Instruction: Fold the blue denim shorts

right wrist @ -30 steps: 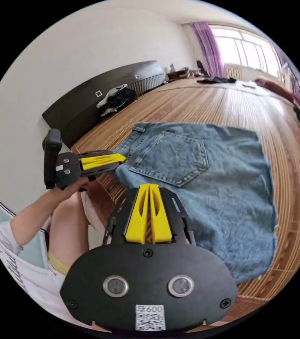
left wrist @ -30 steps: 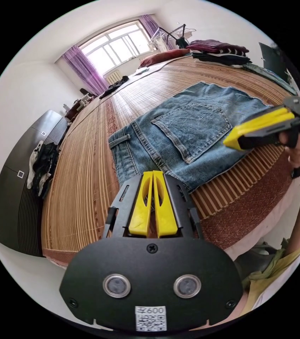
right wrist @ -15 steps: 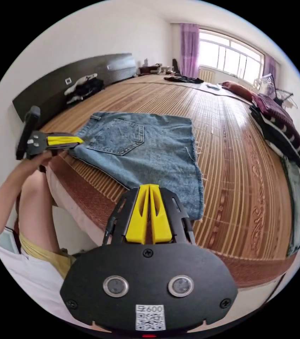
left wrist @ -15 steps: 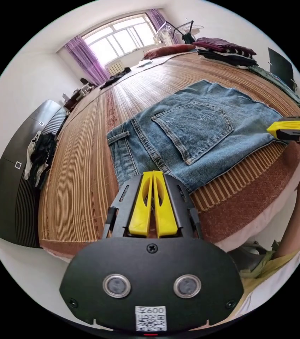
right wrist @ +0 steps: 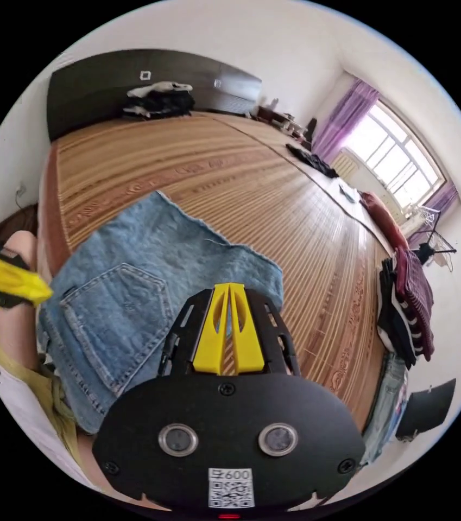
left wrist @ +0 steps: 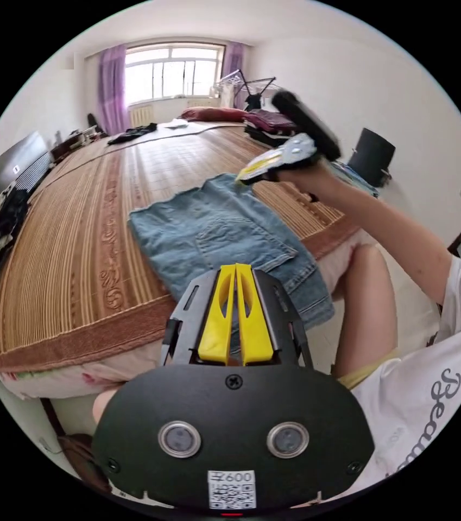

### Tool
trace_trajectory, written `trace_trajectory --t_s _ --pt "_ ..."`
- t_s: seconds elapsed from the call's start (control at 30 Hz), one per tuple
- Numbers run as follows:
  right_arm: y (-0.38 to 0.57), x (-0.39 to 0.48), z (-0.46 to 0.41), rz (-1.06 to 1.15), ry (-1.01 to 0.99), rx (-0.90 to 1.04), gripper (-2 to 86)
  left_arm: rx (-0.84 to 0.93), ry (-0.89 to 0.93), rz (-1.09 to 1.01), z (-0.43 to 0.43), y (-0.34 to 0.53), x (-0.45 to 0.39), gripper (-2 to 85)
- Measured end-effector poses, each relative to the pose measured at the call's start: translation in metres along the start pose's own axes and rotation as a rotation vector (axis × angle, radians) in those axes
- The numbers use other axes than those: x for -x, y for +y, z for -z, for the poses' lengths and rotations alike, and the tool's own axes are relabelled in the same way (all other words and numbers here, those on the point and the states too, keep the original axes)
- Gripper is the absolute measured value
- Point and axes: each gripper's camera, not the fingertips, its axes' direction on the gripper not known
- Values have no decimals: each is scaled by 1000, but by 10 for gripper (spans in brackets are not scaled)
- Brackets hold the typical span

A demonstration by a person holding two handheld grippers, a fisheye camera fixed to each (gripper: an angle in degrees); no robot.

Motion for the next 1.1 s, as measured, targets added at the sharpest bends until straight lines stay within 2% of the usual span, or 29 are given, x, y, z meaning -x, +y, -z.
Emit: trace_trajectory --t_s 0.07,0.13,0.17,0.23,0.3,0.37,0.47,0.57,0.63,0.7,0.73,0.83,0.93,1.1 --pt "15 22 -15 21 -171 53 -8 0 12 30 3 -2 23 6" --pt "23 31 -50 8 -222 171 -8 32 -17 29 -2 -4 34 6" --pt "31 35 -70 19 -227 189 -8 121 -78 2 -12 -6 35 6" --pt "40 29 -74 -24 -270 134 -8 63 -86 3 0 -1 33 5" --pt "38 24 -78 -71 -297 166 -8 30 -104 19 17 1 28 5" --pt "26 37 -62 -92 -236 64 -8 -7 -132 9 27 4 22 5" --pt "-5 76 -45 -35 -313 -134 -6 -65 -118 73 42 6 24 4" --pt "-53 115 -75 11 -366 -134 1 -128 -93 104 58 10 27 3" --pt "-74 132 -94 42 -376 -190 22 -174 -80 108 65 15 28 2" --pt "-98 137 -126 -35 -338 -127 62 -223 -42 137 74 19 34 2" --pt "-112 142 -152 -52 -320 -34 84 -231 -32 141 76 19 35 2" --pt "-125 155 -192 -45 -249 69 47 -254 11 164 86 16 40 2" --pt "-120 160 -183 -21 -231 1 3 -267 27 167 93 11 40 2" --pt "-116 163 -183 -23 -249 -53 -7 -273 55 167 99 -1 36 3"
